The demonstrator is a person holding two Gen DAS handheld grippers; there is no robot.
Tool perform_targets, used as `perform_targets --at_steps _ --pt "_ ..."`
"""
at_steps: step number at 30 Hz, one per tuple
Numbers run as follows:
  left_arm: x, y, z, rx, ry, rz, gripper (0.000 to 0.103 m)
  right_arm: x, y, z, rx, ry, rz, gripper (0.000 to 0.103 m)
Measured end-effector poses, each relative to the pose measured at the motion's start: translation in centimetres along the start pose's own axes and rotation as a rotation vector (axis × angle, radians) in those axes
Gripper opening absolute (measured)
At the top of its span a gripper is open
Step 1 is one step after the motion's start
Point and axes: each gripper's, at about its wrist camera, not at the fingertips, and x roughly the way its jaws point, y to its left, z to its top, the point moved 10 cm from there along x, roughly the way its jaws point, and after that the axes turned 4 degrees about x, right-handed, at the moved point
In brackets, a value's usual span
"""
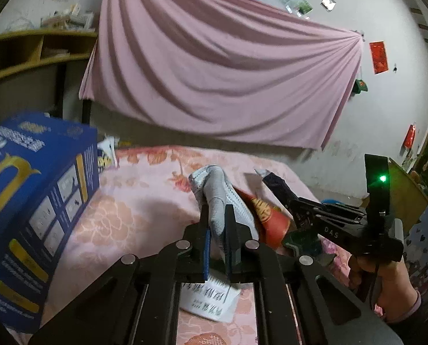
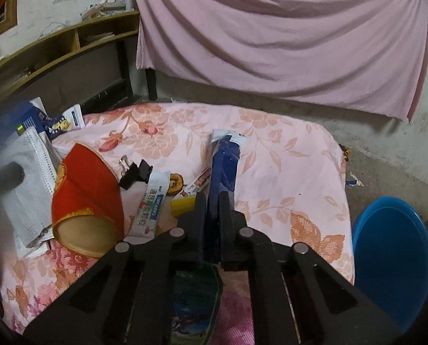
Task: Collect trash
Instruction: 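Lift the mask and blue wrapper and carry both toward the blue bucket, then open both grippers over the blue bucket to drop the mask and wrapper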
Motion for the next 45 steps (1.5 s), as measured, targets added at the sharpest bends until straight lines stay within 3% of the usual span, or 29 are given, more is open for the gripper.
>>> perform_targets --at_steps 4,12,18,24,28,34,39,45 --pt "-2.2 -1.1 0.8 0.064 -0.092 0.032 0.005 -1.4 -0.4 0.5 0.025 -0.064 0.005 0.034" --pt "-6.1 -5.0 2.5 0.225 -0.289 0.135 0.005 -7.8 -0.3 2.2 0.036 -0.367 0.046 0.034" --pt "-6.4 -9.2 4.0 0.294 -0.336 0.113 0.005 -12.8 -1.9 2.7 0.057 -0.564 0.003 0.034" --pt "-3.9 -14.8 6.0 0.317 -0.33 0.02 0.005 -16.8 -5.6 2.4 0.101 -0.673 -0.102 0.034" --pt "-1.9 -19.4 6.8 0.346 -0.311 -0.05 0.005 -18.6 -9.0 1.6 0.148 -0.693 -0.168 0.035" --pt "3.0 -24.9 7.0 0.321 -0.201 -0.139 0.005 -19.6 -15.5 -0.2 0.285 -0.66 -0.232 0.035" --pt "8.0 -28.3 6.8 0.24 -0.068 -0.202 0.005 -18.8 -20.3 -2.2 0.404 -0.589 -0.26 0.035" --pt "11.9 -30.3 5.3 0.221 0.035 -0.233 0.005 -17.3 -24.4 -5.0 0.519 -0.48 -0.274 0.035"
